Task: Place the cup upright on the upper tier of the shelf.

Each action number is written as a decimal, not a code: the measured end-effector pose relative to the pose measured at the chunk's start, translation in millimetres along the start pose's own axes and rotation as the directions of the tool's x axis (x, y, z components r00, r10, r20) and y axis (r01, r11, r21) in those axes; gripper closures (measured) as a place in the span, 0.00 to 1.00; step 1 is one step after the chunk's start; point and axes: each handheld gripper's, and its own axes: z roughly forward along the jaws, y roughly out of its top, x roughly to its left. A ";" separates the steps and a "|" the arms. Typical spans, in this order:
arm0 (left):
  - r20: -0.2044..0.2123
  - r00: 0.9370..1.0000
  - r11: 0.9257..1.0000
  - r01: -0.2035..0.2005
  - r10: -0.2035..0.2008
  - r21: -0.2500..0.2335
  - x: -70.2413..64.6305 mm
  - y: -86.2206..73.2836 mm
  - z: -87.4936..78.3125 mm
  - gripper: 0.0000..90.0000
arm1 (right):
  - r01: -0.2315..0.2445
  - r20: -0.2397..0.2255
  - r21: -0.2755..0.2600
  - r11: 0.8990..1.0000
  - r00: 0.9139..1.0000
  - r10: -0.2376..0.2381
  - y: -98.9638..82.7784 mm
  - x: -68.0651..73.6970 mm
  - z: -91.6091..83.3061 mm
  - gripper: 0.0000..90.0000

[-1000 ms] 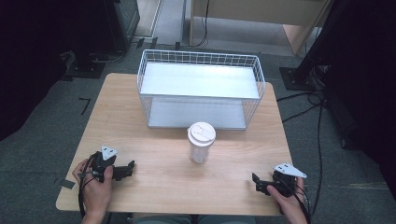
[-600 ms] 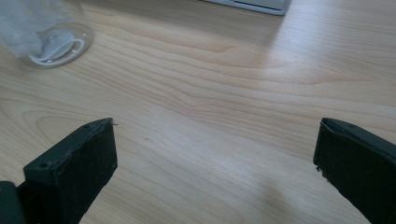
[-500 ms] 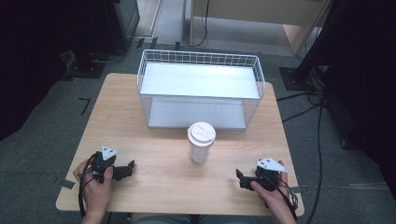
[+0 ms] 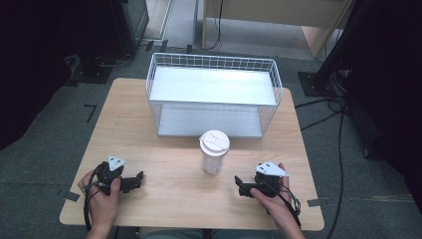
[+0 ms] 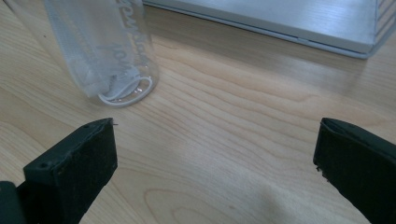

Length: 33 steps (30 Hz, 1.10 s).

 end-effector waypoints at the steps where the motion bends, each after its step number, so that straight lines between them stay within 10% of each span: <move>1: 0.000 1.000 1.000 0.000 0.000 0.000 0.0 0.0 0.0 0.00 | -0.001 0.000 -0.001 1.000 1.000 0.001 1.3 1.2 1.1 0.00; 33: 0.000 1.000 1.000 0.000 0.000 0.000 0.0 0.0 0.0 0.00 | -0.028 -0.103 -0.067 0.997 0.994 0.021 24.0 31.6 33.7 0.00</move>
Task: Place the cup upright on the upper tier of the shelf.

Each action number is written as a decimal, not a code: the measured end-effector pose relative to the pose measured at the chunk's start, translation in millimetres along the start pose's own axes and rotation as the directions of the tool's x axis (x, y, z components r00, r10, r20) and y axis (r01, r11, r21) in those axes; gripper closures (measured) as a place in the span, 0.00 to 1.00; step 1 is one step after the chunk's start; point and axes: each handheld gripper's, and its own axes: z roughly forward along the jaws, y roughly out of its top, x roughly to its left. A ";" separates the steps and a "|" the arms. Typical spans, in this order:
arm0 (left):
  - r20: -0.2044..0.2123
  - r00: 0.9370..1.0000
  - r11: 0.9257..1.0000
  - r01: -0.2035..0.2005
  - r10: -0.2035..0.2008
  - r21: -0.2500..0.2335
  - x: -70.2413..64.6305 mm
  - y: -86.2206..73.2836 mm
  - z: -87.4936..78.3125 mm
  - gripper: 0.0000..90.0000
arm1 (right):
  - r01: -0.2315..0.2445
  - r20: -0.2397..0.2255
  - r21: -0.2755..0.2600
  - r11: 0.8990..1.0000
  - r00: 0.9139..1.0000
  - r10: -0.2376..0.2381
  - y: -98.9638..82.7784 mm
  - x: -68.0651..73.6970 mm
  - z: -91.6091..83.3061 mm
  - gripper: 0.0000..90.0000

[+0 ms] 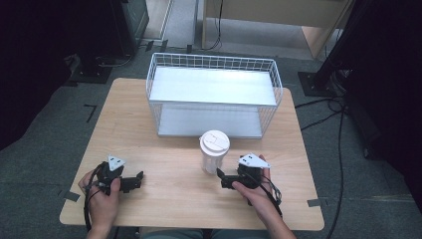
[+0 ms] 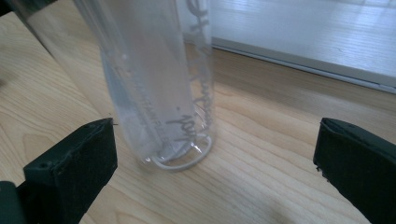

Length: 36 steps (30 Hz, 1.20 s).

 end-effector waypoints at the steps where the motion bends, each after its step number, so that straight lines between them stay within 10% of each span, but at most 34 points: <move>1: 0.000 1.000 1.000 0.000 0.000 0.000 0.0 0.0 0.0 0.00 | 0.001 -0.003 -0.001 1.000 1.000 -0.001 0.6 0.8 0.5 0.00; 18: 0.000 1.000 1.000 0.000 0.000 0.000 0.0 0.0 0.0 0.00 | 0.010 -0.036 -0.066 0.998 0.999 -0.012 13.3 20.8 12.8 0.03; 36: 0.000 1.000 1.000 0.000 0.000 0.000 0.0 0.0 0.0 0.00 | -0.019 -0.006 -0.243 0.970 1.000 0.018 30.9 41.5 19.2 0.14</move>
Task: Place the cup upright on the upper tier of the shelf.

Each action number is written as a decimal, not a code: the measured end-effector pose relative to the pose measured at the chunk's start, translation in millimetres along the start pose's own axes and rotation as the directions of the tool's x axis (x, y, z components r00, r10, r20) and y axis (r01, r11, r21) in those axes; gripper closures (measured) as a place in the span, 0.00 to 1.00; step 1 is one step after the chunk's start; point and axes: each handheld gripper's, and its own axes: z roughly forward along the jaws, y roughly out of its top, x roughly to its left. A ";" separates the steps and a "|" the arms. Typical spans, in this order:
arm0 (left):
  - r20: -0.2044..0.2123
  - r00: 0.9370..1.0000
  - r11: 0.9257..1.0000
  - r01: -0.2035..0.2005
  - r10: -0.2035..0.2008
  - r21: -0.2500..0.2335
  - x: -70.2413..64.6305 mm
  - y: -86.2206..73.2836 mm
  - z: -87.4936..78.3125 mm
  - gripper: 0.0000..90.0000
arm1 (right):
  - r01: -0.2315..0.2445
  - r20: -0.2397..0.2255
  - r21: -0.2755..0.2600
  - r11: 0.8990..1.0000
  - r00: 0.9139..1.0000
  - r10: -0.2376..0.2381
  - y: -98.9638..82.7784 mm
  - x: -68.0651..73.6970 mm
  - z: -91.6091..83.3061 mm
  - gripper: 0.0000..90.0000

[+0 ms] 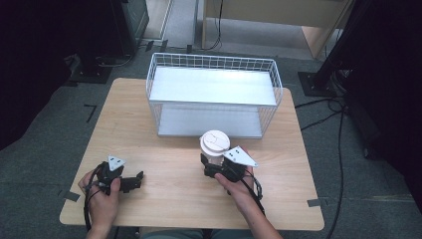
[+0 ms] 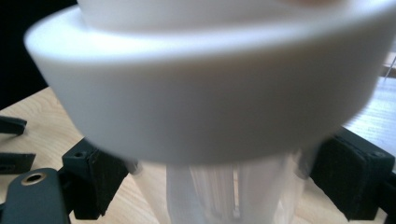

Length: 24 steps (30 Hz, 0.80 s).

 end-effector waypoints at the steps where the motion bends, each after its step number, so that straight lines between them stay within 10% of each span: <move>1: 0.000 1.000 1.000 0.000 0.000 0.000 0.0 0.0 0.0 0.00 | -0.002 0.002 -0.006 1.000 1.000 0.002 1.1 0.8 0.5 0.14; 24: 0.000 1.000 1.000 0.000 0.000 0.000 0.0 0.0 0.0 0.00 | 0.019 0.036 -0.072 0.997 0.999 -0.016 10.9 4.5 7.0 0.16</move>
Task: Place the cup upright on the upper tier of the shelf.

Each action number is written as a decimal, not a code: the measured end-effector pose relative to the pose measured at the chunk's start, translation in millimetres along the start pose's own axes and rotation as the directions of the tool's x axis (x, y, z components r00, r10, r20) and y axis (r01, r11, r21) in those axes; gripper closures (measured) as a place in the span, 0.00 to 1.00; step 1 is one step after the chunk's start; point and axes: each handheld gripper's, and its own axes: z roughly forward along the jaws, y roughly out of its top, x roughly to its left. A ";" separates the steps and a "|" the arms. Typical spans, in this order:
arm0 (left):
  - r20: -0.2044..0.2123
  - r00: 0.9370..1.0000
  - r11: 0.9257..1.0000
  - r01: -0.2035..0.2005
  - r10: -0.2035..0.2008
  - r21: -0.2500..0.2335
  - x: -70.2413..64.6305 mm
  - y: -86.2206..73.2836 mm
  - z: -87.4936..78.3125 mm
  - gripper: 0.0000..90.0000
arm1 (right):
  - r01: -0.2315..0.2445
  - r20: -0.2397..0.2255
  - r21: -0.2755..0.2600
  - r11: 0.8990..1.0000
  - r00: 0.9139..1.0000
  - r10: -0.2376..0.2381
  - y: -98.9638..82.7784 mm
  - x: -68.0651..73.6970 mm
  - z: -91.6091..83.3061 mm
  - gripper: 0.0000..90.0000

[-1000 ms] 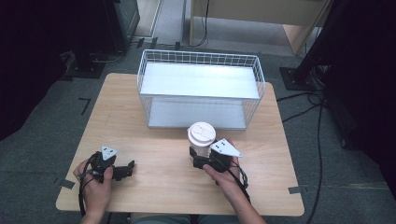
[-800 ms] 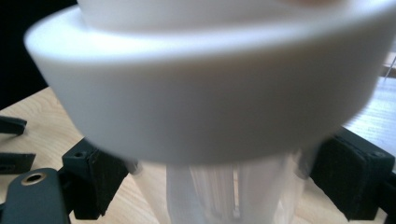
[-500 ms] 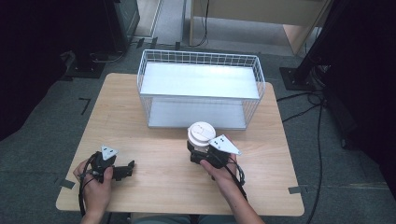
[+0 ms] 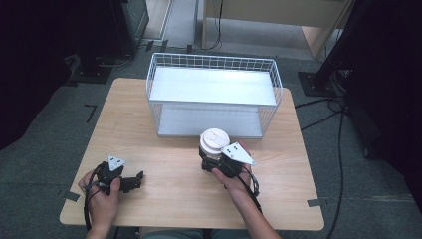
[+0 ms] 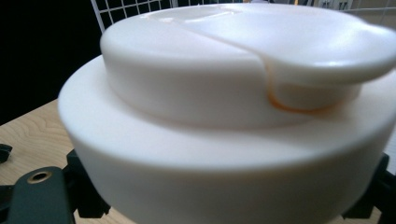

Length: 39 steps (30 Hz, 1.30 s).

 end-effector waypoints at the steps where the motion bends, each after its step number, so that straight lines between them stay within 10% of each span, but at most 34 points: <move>1: 0.000 1.000 1.000 0.000 0.000 0.000 0.0 0.0 0.0 0.00 | 0.003 -0.001 -0.003 1.000 1.000 -0.003 0.3 -0.5 -0.1 0.16; 39: -0.001 1.000 1.000 -0.002 0.002 0.001 0.2 0.1 0.0 0.00 | 0.072 0.007 -0.194 0.978 0.997 -0.072 90.2 13.6 -26.5 0.17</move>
